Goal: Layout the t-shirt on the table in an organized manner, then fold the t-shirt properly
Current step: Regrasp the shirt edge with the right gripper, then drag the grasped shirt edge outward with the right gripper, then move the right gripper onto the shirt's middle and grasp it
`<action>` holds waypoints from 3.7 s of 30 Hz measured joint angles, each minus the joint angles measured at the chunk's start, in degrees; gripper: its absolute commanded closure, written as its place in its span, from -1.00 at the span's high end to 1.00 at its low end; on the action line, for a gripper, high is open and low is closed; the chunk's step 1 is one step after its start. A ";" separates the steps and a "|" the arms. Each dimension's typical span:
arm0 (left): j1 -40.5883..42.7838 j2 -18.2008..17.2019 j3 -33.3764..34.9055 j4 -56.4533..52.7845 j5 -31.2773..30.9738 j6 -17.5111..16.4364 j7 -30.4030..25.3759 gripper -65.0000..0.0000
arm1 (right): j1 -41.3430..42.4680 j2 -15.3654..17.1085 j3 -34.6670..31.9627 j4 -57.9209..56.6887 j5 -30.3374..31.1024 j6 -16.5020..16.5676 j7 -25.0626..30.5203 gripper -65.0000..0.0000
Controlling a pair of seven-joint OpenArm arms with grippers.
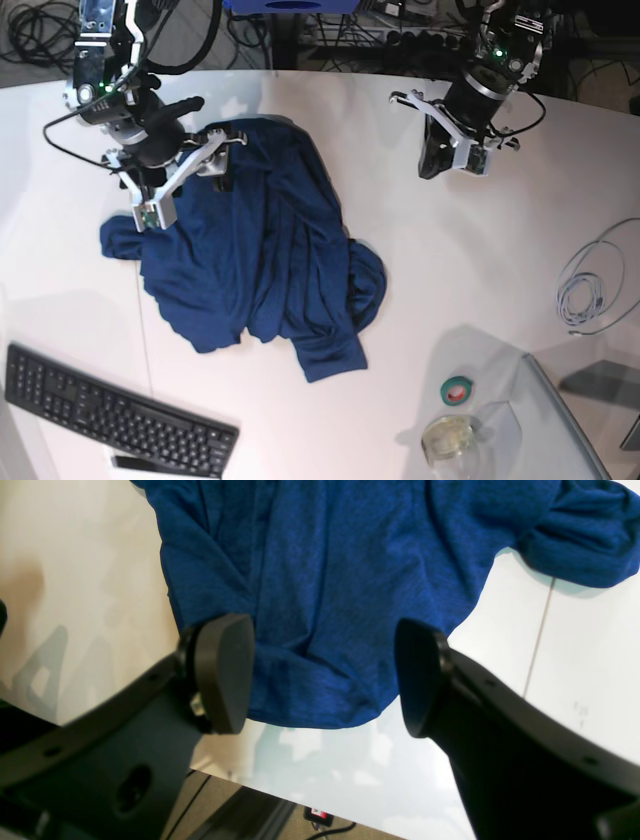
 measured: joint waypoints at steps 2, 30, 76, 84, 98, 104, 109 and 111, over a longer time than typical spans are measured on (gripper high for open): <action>0.02 -0.13 -0.24 -0.20 0.02 0.20 -0.07 -1.00 | 0.11 0.00 0.00 -2.84 -0.17 0.04 -0.31 0.24; 2.27 -0.44 -6.23 -4.26 0.22 0.00 -0.09 -1.00 | 7.43 0.92 5.42 -16.68 -0.33 -0.02 0.20 0.24; 1.49 0.31 -5.77 -4.44 0.00 0.07 -0.09 -1.00 | 11.87 6.21 32.61 -12.41 -0.35 0.20 -9.99 -0.13; 1.99 1.49 -5.90 -4.42 0.20 0.00 -0.09 -1.00 | 4.07 7.78 12.11 1.40 0.79 4.63 -9.57 0.20; 2.86 1.14 -6.25 -4.59 0.22 0.02 -0.11 -1.00 | 10.91 10.49 8.39 -15.74 -0.44 4.35 -9.94 0.09; 2.60 1.11 -6.25 -4.63 0.22 0.09 -0.09 -1.00 | 11.06 10.60 8.39 -17.09 -0.02 4.37 -9.57 -0.92; 2.58 1.16 -6.25 -4.63 0.20 0.00 -0.09 -1.00 | 10.14 10.88 8.57 -16.59 -0.22 4.37 -9.60 -0.98; 2.54 1.16 -6.25 -4.68 0.20 0.02 -0.11 -1.00 | 8.46 10.88 8.61 -14.01 -0.15 4.37 -9.60 -0.98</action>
